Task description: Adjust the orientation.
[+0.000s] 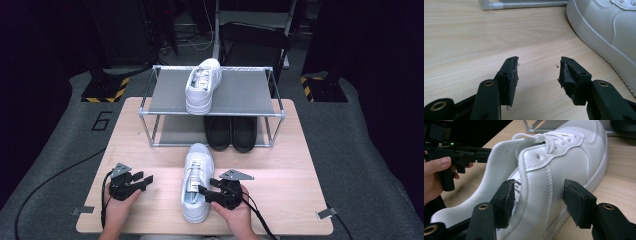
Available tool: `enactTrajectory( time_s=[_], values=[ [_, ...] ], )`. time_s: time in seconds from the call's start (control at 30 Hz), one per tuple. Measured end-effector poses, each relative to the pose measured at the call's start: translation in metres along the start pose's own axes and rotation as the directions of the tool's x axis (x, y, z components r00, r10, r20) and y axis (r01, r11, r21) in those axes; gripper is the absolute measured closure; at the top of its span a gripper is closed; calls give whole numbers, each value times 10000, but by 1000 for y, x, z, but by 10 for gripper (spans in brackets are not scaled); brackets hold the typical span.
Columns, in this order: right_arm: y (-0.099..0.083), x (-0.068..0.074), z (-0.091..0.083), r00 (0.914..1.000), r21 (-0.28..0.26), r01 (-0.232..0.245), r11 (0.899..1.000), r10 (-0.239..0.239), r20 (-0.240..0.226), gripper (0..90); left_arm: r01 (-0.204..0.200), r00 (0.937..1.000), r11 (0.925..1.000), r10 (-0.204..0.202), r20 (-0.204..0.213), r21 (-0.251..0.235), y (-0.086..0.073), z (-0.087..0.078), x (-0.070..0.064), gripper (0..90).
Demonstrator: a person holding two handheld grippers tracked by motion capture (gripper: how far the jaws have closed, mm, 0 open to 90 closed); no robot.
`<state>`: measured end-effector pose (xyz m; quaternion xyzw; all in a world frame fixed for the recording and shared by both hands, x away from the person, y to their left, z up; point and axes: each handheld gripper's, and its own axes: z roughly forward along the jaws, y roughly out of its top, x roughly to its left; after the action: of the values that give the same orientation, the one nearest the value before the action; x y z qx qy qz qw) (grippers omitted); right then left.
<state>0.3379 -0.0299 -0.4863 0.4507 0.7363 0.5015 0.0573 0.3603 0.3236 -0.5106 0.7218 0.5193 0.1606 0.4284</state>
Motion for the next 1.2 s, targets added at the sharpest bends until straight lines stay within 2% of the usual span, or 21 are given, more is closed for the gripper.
enactTrajectory(
  time_s=[0.1,0.2,0.27,0.37,0.5,0.67,0.73,0.77,0.87,0.97,1.1,1.13,1.2],
  values=[
    [0,-1,3,10000,9,43,10000,-43,35,434,-38,10000,10000,38,-35,-49,0,1,0,487],
    [0,-2,1,10000,112,10,9999,-10,-5,481,-24,10000,10000,23,-40,-45,0,1,0,487],
    [1,-4,-1,9999,134,118,9998,-117,-66,504,190,9998,9998,-190,-10,-36,-1,1,-1,487],
    [2,-5,-4,10000,176,64,9998,-63,-73,546,250,9997,9997,-250,22,30,0,0,-1,487],
    [6,-9,-12,9996,156,68,9999,-72,277,670,208,9998,9998,-208,-5,-5,-1,0,0,488],
    [11,-22,-20,9984,151,72,9999,-80,556,728,66,10000,10000,-66,-4,41,-1,0,2,488],
    [12,-25,-22,9984,206,-6,9998,-5,560,745,62,10000,10000,-62,-23,14,-1,1,2,487],
    [12,-26,-22,9982,173,121,9998,-131,588,750,167,9999,9999,-167,-24,20,-1,0,2,488],
    [12,-26,-24,9970,135,242,9996,-251,733,758,175,9998,9998,-176,-86,-104,-1,1,3,488],
    [11,-30,-26,9963,-12,202,9998,-200,837,748,233,9997,9997,-233,26,108,-1,-2,3,488],
    [11,-33,-26,9980,36,-183,9998,180,608,648,239,9997,9996,-239,13,138,-1,-2,4,487],
    [11,-32,-25,9979,77,-274,9996,269,592,631,259,9997,9997,-259,-31,15,-2,-1,3,488],
    [11,-32,-25,9973,175,-200,9996,187,712,599,262,9997,9997,-262,-14,-5,-2,0,3,488]
  ],
)
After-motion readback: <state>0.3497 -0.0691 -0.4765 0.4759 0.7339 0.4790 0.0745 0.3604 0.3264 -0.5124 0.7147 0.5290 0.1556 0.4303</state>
